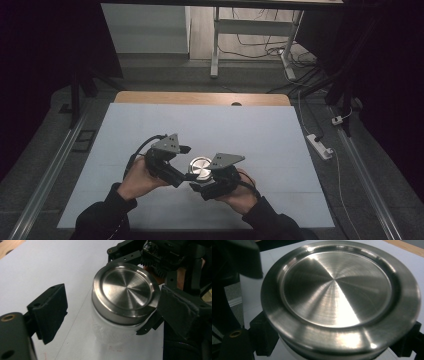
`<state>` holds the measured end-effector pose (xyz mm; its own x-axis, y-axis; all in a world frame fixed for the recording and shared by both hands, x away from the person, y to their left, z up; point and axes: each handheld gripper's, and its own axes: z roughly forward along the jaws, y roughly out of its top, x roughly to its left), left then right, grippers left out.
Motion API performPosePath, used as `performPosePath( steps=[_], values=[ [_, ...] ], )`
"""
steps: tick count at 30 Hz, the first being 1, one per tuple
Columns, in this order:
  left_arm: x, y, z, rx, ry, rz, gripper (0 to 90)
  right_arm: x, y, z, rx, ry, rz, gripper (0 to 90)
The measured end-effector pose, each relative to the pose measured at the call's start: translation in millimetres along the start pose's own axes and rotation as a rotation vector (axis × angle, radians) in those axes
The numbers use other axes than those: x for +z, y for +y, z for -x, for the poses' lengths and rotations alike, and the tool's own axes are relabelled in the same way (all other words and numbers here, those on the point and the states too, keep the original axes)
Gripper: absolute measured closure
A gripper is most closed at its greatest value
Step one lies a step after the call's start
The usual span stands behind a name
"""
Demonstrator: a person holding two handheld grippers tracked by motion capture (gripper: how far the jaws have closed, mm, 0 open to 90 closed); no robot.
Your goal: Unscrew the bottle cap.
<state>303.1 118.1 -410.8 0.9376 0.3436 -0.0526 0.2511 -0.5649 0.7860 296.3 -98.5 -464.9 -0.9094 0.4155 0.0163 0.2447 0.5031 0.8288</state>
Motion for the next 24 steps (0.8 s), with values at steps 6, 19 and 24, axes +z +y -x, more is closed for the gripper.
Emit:
performPosePath(
  steps=[6,19,24],
  values=[
    [4.8,5.7,2.1,0.023,-0.01,-0.005,16.1,0.6,0.0,-0.4,0.001,0.0,0.0,14.3],
    [12.3,17.0,3.2,0.033,0.05,-0.026,23.4,-0.1,0.8,-2.0,-0.003,0.001,0.005,14.3],
    [11.8,17.2,1.9,0.035,0.047,-0.031,30.9,0.4,0.5,-1.8,0.001,0.006,0.004,14.3]
  ],
)
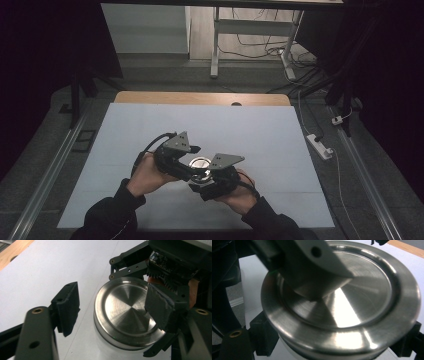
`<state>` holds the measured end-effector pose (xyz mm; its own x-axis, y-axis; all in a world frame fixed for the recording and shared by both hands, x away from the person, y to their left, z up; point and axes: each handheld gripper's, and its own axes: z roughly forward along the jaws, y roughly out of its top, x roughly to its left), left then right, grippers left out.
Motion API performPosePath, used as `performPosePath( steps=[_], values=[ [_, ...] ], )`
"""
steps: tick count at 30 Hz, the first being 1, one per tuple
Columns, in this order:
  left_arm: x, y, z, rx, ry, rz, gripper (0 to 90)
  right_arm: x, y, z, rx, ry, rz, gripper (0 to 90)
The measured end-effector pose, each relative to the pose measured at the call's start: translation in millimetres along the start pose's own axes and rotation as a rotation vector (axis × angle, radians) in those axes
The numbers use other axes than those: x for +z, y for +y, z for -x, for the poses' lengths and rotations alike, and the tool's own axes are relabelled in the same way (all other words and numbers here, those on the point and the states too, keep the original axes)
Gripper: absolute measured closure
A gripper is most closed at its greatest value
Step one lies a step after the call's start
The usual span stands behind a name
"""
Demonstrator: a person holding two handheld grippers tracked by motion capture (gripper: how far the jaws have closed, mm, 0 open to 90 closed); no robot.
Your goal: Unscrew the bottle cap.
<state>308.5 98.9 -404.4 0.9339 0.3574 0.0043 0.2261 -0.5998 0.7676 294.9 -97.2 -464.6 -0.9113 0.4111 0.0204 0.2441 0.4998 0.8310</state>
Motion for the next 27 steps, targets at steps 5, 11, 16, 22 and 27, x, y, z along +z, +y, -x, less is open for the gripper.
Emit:
performPosePath(
  steps=[5,11,16,22,27],
  values=[
    [0.2,1.2,1.6,0.022,-0.014,-0.006,39.1,0.6,-0.5,0.4,0.001,-0.001,-0.004,14.3],
    [-0.4,1.3,4.2,0.038,-0.006,-0.007,46.7,0.9,-0.7,-0.1,-0.003,-0.001,-0.005,14.3],
    [-3.9,0.7,4.3,0.043,0.013,-0.001,52.8,0.6,-0.3,-0.6,-0.004,0.0,-0.003,14.3],
    [-5.0,0.6,2.1,0.026,0.007,0.004,50.1,-0.8,0.0,0.6,0.0,-0.003,0.003,14.3],
    [-4.5,-1.6,-3.1,0.016,-0.076,0.003,27.4,-2.5,0.3,2.4,0.002,-0.008,0.009,14.3]
  ],
)
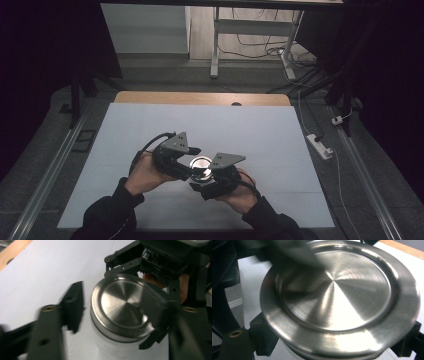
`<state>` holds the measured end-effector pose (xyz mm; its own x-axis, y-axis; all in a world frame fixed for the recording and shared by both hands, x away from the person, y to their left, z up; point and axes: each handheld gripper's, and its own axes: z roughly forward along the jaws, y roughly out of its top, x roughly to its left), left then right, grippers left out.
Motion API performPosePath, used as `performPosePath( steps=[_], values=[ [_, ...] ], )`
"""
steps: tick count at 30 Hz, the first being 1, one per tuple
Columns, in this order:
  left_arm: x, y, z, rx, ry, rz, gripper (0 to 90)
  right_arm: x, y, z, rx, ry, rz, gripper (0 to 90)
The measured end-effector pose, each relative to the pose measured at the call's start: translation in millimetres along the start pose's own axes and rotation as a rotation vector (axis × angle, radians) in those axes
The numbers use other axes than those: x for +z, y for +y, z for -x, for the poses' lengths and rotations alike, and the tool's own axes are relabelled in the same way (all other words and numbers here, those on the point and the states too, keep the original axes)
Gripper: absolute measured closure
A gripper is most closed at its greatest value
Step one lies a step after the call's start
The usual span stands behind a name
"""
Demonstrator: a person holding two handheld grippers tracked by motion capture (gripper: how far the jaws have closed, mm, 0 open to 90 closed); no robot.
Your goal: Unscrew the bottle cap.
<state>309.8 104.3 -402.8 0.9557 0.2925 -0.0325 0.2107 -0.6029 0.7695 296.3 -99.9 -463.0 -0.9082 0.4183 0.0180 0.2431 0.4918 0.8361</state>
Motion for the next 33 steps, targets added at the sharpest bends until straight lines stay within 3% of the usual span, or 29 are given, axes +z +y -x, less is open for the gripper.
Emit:
performPosePath(
  steps=[4,9,12,14,17,22,27,30,33],
  values=[
    [1.6,-4.1,-5.3,-0.022,-0.059,0.024,18.8,-1.0,0.2,0.3,-0.002,0.003,0.003,14.3],
    [7.0,-6.0,-5.9,0.012,-0.128,0.016,16.7,0.0,0.3,-1.0,-0.007,0.014,0.003,14.3],
    [8.4,-5.4,-2.2,0.043,-0.097,0.004,19.1,0.0,0.3,-1.6,-0.01,0.017,0.003,14.3],
    [8.1,-4.9,-0.3,0.041,-0.08,0.002,19.6,0.3,0.2,-2.0,-0.01,0.017,0.002,14.3],
    [9.8,-2.1,7.0,0.049,-0.014,-0.021,20.0,0.4,0.2,-1.2,-0.007,0.006,0.001,14.4],
    [14.5,1.8,19.1,-0.001,0.096,-0.019,20.3,-0.8,0.1,1.6,0.016,-0.025,0.004,14.3],
    [18.5,3.9,28.1,-0.047,0.173,0.002,20.2,-2.9,0.1,3.7,0.032,-0.045,0.01,14.4],
    [19.6,4.0,28.0,-0.055,0.175,0.013,20.1,-4.1,0.2,4.7,0.038,-0.058,0.011,14.4],
    [13.1,3.1,20.7,-0.052,0.106,0.038,17.2,-5.0,0.2,5.0,0.036,-0.046,0.013,14.3]
  ],
)
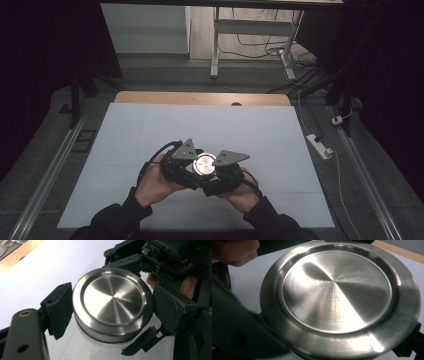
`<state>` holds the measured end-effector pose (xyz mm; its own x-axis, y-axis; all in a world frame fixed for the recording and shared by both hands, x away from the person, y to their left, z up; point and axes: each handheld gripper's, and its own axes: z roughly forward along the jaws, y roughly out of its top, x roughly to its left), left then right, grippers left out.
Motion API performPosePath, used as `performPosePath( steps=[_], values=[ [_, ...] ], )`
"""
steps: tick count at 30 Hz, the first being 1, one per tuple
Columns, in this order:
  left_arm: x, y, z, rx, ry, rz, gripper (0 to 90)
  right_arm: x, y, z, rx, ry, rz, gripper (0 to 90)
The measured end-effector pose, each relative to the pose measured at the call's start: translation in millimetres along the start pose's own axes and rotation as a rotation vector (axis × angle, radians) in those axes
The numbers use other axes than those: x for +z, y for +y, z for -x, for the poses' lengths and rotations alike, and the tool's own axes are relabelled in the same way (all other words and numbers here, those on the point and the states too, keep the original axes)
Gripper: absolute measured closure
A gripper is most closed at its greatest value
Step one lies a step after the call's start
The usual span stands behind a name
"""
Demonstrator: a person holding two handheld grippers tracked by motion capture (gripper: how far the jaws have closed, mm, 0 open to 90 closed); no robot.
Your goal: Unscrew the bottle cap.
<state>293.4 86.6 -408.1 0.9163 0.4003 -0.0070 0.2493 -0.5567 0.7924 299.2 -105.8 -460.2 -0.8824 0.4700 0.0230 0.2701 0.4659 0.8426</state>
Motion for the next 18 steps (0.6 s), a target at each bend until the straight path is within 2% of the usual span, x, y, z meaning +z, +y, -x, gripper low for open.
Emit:
performPosePath(
  steps=[2,4,6,8,12,15,17,18],
  values=[
    [-8.7,-1.0,-8.4,-0.011,-0.055,0.035,11.1,-0.6,0.5,-0.1,-0.012,0.019,0.003,14.3],
    [-17.3,-4.1,-16.5,0.002,-0.125,0.056,9.0,-1.3,0.9,-0.6,-0.026,0.045,0.003,14.3],
    [-22.3,-8.4,-21.9,0.047,-0.198,0.052,8.2,-1.3,1.3,-1.5,-0.04,0.071,0.004,14.4],
    [-23.0,-11.9,-24.1,0.096,-0.24,0.036,8.5,-0.8,1.7,-2.7,-0.055,0.106,0.001,14.4],
    [-15.2,-15.2,-21.9,0.169,-0.263,-0.006,10.2,1.8,2.1,-8.5,-0.101,0.181,-0.013,14.3],
    [-9.8,-17.1,-18.1,0.224,-0.302,-0.026,15.1,3.7,2.1,-14.1,-0.131,0.216,-0.021,14.3],
    [-8.9,-18.2,-14.3,0.26,-0.28,-0.031,18.0,4.6,2.2,-16.6,-0.14,0.227,-0.024,14.3],
    [-9.1,-17.9,-13.2,0.263,-0.273,-0.036,18.5,4.8,2.1,-16.9,-0.144,0.229,-0.024,14.4]
  ],
)
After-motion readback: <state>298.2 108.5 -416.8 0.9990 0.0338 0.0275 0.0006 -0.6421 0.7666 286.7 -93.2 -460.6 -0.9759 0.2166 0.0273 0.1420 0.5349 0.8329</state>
